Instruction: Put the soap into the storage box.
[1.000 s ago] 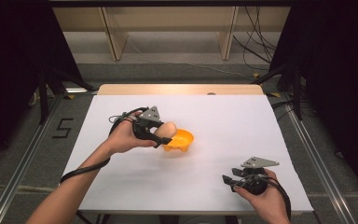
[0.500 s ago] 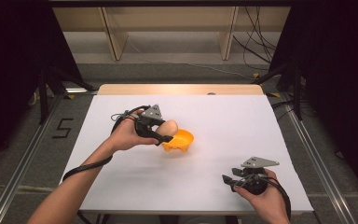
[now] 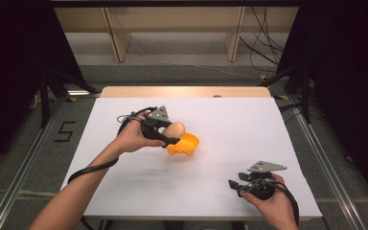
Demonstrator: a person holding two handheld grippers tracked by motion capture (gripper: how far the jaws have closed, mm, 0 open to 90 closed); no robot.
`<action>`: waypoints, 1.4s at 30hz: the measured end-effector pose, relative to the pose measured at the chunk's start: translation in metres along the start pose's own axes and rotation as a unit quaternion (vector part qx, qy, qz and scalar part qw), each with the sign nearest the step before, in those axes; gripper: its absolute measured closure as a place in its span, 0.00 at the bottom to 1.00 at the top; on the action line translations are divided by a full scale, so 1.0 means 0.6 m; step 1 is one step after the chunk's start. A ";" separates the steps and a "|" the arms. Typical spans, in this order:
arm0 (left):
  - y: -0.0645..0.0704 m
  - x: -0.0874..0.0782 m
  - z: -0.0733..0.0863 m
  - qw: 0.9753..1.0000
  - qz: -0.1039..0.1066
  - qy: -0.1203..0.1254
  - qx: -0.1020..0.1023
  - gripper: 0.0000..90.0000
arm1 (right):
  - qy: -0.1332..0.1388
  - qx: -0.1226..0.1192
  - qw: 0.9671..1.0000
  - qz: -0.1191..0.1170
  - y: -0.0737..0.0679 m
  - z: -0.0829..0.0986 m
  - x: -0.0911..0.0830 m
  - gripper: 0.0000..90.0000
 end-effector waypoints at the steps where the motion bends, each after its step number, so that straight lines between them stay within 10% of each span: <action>1: 0.000 0.001 0.000 1.000 0.001 0.000 -0.002 0.35 | -0.002 0.002 1.000 -0.002 -0.001 0.000 0.000 0.55; 42: -0.003 0.036 0.002 1.000 0.018 -0.007 -0.007 0.35 | 0.001 0.000 1.000 0.003 0.001 0.000 -0.001 0.55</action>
Point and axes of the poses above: each handheld gripper's, and its own axes: x roughly forward along the jaws, z roughly out of its underside, y roughly to its right, the point moved 6 cm from there along x, roughly forward along the jaws, and after that the axes turned 13 degrees about x, right-handed, at the moved point
